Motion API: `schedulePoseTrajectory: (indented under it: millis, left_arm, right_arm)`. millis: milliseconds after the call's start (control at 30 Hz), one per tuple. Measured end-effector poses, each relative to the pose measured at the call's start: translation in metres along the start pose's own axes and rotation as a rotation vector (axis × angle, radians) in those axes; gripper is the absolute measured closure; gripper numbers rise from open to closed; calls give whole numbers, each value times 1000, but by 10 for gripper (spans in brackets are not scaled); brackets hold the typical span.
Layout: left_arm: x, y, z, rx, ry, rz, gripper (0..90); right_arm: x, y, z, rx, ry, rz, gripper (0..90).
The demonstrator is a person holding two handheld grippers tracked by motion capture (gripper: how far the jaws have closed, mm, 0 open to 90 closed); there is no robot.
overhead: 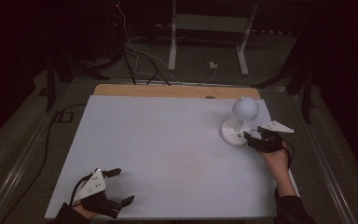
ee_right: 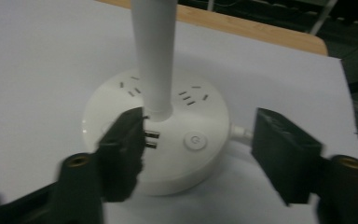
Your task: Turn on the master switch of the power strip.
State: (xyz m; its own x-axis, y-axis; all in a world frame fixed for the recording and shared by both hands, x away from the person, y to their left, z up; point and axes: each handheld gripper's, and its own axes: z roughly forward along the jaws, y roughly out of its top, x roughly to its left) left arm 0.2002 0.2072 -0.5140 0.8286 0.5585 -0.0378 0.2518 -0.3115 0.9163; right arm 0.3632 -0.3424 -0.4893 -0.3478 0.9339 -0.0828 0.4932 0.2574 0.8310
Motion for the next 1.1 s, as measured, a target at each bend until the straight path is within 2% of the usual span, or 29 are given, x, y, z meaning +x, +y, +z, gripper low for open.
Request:
schedulePoseTrajectory:
  millis: [67,233,533,800,967,1100]
  left_arm:
    - [0,0,0,0,0,0,1]
    - [0,0,0,-2,-2,-5,1]
    - [0,0,0,2,-2,-5,1]
    - [0,0,0,-2,-5,-3,1]
    - [0,0,0,-3,-10,-4,1]
    - [0,0,0,-3,-11,-5,1]
  right_arm:
    - [-1,0,1,0,1,0,411]
    - [-1,0,5,10,-16,-4,534]
    - [1,0,11,17,-47,-22,668]
    - [2,0,15,15,-33,-26,793]
    - [3,-1,20,38,-35,-31,878]
    - [4,-2,23,45,-25,-33,896]
